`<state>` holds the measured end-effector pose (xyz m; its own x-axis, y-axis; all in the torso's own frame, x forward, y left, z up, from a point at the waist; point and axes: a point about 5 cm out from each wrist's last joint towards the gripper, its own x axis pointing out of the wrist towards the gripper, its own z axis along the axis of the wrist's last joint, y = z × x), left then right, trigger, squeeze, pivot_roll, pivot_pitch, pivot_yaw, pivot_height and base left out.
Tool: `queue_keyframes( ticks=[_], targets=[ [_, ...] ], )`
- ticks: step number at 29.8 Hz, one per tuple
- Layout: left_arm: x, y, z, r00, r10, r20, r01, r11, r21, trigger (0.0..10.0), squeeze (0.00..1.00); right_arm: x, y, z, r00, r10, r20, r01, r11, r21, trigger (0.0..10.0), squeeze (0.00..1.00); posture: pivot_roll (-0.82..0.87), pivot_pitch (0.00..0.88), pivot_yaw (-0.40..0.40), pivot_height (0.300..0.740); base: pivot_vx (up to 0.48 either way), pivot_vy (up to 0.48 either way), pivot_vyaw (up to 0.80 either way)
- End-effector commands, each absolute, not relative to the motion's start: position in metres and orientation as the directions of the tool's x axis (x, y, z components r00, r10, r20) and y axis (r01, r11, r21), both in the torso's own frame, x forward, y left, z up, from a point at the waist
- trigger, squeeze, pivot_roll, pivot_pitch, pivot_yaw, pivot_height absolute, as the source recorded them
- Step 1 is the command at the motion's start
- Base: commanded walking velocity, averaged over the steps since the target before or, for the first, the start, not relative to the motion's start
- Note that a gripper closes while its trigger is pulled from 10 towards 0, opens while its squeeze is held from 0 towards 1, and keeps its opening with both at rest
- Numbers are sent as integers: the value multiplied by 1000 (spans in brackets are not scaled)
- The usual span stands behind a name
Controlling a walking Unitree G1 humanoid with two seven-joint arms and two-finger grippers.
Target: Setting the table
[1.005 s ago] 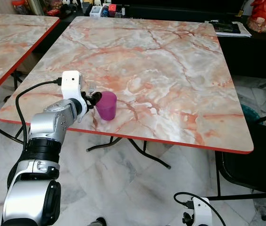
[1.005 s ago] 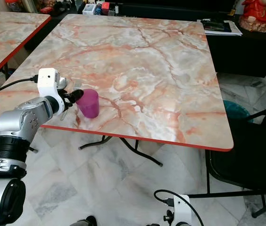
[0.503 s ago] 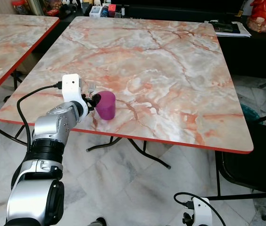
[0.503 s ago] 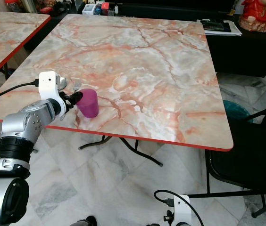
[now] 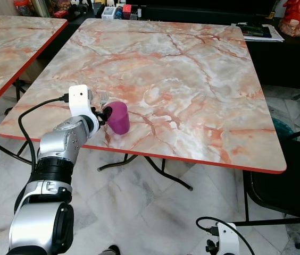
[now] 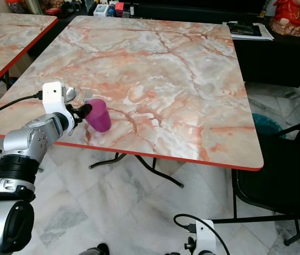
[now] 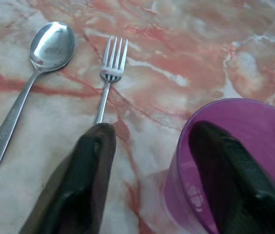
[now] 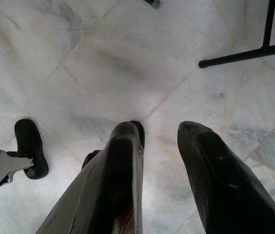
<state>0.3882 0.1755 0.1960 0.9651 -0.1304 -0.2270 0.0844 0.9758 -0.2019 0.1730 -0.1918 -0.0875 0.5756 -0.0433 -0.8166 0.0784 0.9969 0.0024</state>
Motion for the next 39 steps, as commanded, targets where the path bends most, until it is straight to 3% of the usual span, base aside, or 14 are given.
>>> queue_keyframes(
  ticks=[1,20,39],
  targets=[
    [390,175,203,969,-135,-206,93,975,-200,0,0,167,-192,-90,560,-48,-827,91,996,4,10000,0,-3,152,8,740,0,0,0],
    [387,175,197,962,-153,-225,109,974,-199,0,0,167,-192,-91,557,-48,-829,91,996,4,10000,0,-5,145,11,740,0,0,0],
    [385,164,207,971,-212,-108,173,942,-288,0,0,164,-191,-91,556,-44,-830,87,996,5,10000,0,-5,119,11,740,0,0,0]
  ],
)
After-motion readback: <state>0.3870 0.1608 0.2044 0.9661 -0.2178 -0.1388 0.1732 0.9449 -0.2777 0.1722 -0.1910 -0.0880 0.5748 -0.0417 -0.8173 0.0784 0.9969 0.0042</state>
